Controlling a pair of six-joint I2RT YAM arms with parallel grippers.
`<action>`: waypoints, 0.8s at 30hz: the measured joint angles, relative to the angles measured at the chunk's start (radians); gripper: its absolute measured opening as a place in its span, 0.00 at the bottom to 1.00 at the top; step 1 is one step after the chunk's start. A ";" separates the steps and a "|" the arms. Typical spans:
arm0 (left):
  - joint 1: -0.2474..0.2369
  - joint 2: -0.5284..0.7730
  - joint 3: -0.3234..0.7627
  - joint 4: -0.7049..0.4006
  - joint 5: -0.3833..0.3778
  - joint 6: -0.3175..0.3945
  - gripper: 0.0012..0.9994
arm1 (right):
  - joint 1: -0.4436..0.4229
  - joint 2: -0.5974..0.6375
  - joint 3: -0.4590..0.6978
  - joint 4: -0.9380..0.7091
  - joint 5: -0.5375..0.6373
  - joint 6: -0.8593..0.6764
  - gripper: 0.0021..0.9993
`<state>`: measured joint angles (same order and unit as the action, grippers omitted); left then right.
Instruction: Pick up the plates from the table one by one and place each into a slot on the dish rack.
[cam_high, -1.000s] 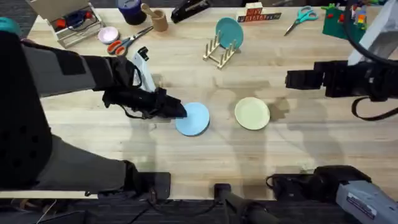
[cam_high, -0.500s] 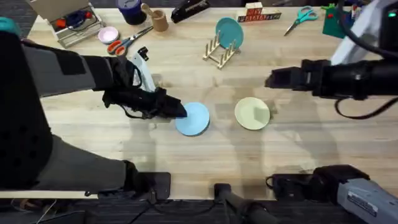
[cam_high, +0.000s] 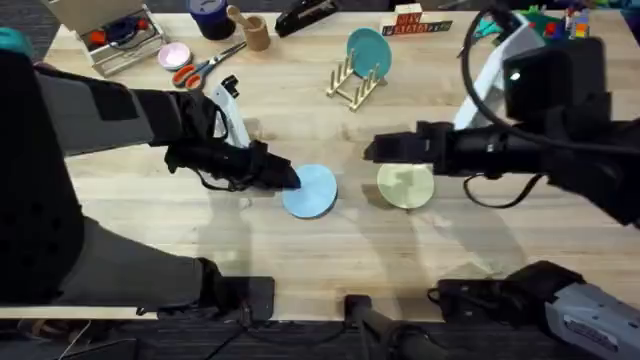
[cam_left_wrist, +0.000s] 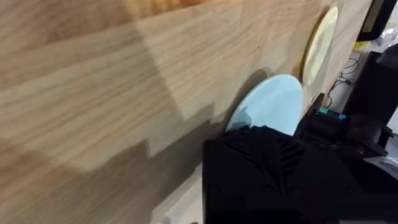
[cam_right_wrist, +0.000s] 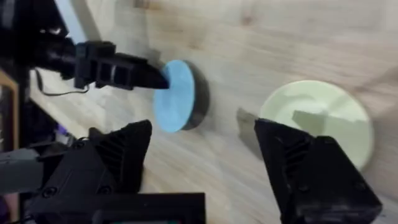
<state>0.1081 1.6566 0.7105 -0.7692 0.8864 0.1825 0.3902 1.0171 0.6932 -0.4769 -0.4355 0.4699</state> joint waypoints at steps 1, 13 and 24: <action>0.000 0.000 0.000 0.000 0.000 0.000 0.04 | 0.016 0.003 -0.005 0.010 -0.004 0.017 1.00; 0.000 0.000 0.000 0.000 0.000 0.000 0.04 | 0.173 0.213 -0.009 0.208 -0.018 0.229 1.00; 0.000 0.000 0.000 0.000 0.000 0.000 0.04 | 0.270 0.359 -0.010 0.342 -0.021 0.389 1.00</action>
<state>0.1081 1.6566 0.7105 -0.7694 0.8864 0.1825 0.6601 1.3758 0.6834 -0.1345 -0.4563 0.8594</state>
